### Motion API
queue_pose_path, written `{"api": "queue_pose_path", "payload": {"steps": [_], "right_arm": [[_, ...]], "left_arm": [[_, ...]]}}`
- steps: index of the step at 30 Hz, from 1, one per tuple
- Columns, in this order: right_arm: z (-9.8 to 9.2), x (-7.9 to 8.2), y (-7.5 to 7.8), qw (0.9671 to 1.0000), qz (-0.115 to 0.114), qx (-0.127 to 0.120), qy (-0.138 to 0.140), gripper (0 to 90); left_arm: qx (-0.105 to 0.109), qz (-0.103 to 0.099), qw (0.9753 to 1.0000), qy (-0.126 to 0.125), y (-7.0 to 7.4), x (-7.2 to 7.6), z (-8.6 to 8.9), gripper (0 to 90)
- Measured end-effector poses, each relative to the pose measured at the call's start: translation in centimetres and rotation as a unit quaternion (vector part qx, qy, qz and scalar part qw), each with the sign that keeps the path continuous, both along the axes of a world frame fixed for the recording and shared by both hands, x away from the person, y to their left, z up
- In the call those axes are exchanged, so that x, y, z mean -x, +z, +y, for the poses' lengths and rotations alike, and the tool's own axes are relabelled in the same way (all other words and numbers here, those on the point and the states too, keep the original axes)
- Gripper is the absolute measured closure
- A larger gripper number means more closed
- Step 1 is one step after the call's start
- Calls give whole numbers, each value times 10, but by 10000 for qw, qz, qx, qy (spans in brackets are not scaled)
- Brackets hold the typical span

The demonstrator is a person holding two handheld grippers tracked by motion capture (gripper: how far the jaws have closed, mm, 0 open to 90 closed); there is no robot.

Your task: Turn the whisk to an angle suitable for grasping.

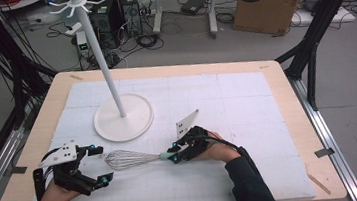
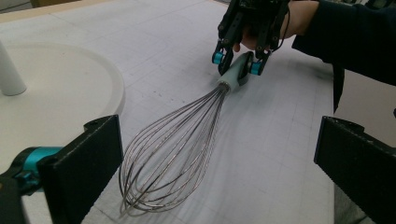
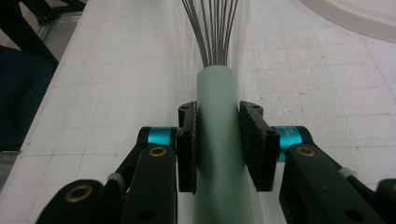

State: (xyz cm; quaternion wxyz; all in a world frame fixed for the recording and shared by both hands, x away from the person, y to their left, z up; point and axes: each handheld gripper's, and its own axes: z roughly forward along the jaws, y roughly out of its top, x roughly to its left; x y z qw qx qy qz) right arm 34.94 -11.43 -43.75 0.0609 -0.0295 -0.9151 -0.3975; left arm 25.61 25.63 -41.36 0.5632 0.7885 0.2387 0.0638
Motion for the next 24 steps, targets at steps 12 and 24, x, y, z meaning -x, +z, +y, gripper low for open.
{"api": "queue_pose_path", "payload": {"steps": [12,24], "right_arm": [[13,-1,0,9998,-25,45,198,685],[20,-1,-4,9988,-157,183,436,682]], "left_arm": [[19,7,10000,-20,0,0,0,19],[46,2,10000,-35,1,0,1,19]]}}
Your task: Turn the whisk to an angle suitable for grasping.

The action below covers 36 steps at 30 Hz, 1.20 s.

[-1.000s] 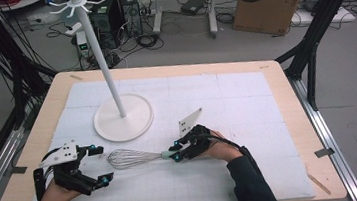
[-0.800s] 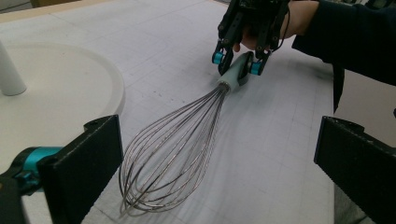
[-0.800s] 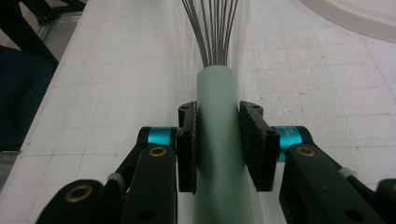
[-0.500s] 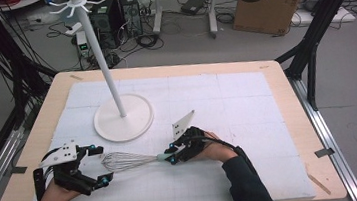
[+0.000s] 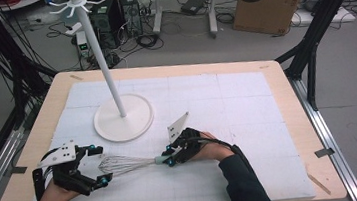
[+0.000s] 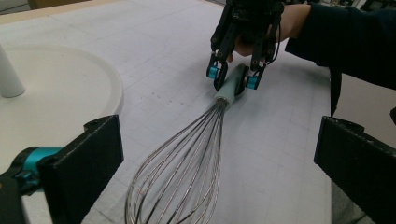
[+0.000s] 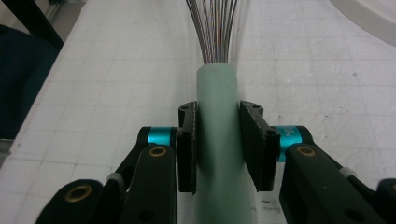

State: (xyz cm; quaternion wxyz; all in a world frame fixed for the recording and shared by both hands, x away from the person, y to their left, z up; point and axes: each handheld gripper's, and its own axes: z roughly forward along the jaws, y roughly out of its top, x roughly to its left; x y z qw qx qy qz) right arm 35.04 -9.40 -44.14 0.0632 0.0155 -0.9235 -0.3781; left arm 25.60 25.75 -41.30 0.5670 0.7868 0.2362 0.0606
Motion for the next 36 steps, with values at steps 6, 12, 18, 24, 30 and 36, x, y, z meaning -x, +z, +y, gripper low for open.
{"api": "queue_pose_path", "payload": {"steps": [6,12,18,24,30,36], "right_arm": [[-1,2,1,9999,-139,21,-70,634],[-5,1,4,9996,-134,-78,-242,530],[-9,3,9,9982,38,-275,-537,330],[-16,8,20,9944,229,-467,-918,194],[-29,11,30,9896,287,-623,-1261,133],[-49,17,36,9813,219,-770,-1748,0]], "left_arm": [[10,-3,10000,16,1,0,1,19],[1,-4,10000,12,1,0,1,19],[13,-1,10000,12,1,1,1,19],[5,10,10000,-6,1,1,1,19],[24,5,10000,-10,1,1,1,19],[29,19,10000,-19,1,1,1,19]]}}
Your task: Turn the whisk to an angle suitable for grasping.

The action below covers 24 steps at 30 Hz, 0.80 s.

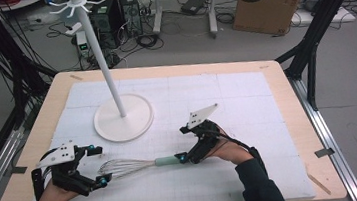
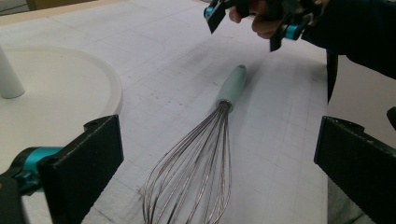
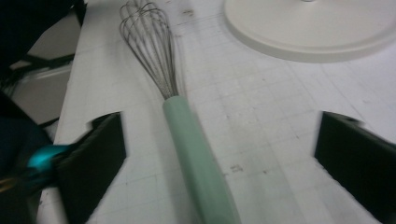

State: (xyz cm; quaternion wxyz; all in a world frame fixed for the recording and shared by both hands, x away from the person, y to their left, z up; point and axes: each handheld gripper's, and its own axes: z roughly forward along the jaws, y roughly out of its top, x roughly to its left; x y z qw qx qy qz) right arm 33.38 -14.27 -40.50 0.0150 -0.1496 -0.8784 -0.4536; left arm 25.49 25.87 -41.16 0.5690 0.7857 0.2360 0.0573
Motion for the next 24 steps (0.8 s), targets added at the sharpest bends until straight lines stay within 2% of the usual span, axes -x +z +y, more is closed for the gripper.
{"api": "queue_pose_path", "payload": {"steps": [5,11,13,16,24], "right_arm": [[-17,9,3,9999,-16,33,-161,0],[-37,23,6,9990,-194,-10,-390,0],[-44,28,7,9979,-290,8,-575,0],[-56,36,9,9958,-433,-112,-795,0],[-83,49,3,9923,-507,-216,-1106,1]], "left_arm": [[3,2,10000,1,0,0,0,19],[-7,-5,10000,9,1,0,0,19],[-10,-10,10000,12,0,0,0,19],[-5,-8,10000,14,1,1,0,19],[-5,-4,10000,24,1,1,1,19]]}}
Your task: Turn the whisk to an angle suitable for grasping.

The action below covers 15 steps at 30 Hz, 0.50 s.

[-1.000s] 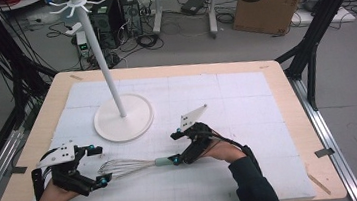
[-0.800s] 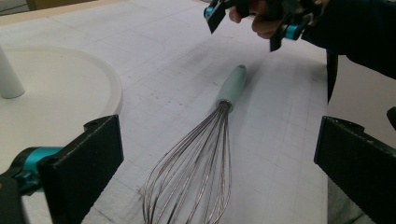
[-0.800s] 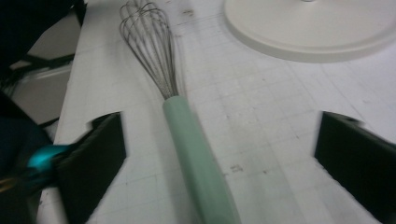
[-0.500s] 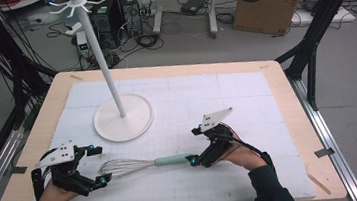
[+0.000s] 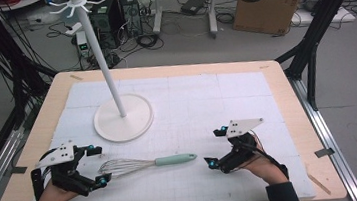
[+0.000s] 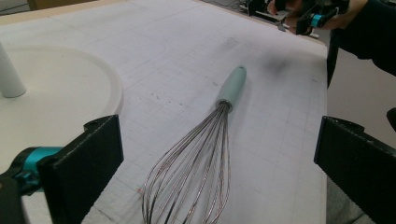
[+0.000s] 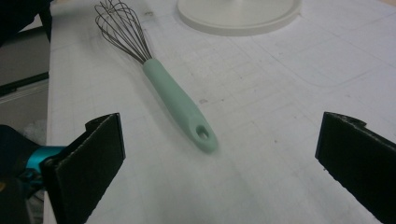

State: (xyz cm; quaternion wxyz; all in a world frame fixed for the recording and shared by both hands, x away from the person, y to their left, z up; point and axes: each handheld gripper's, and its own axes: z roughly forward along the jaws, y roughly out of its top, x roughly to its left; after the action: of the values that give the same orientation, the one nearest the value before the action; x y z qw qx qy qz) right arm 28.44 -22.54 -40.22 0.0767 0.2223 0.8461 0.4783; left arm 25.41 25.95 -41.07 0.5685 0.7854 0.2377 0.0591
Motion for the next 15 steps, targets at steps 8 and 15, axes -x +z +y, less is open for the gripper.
{"api": "queue_pose_path", "payload": {"steps": [8,15], "right_arm": [[-23,8,-5,9996,4,-271,-20,1],[-37,17,-12,9980,-59,-621,-114,1]], "left_arm": [[55,-9,10000,57,1,0,3,19],[8,-59,9999,86,4,2,3,19]]}}
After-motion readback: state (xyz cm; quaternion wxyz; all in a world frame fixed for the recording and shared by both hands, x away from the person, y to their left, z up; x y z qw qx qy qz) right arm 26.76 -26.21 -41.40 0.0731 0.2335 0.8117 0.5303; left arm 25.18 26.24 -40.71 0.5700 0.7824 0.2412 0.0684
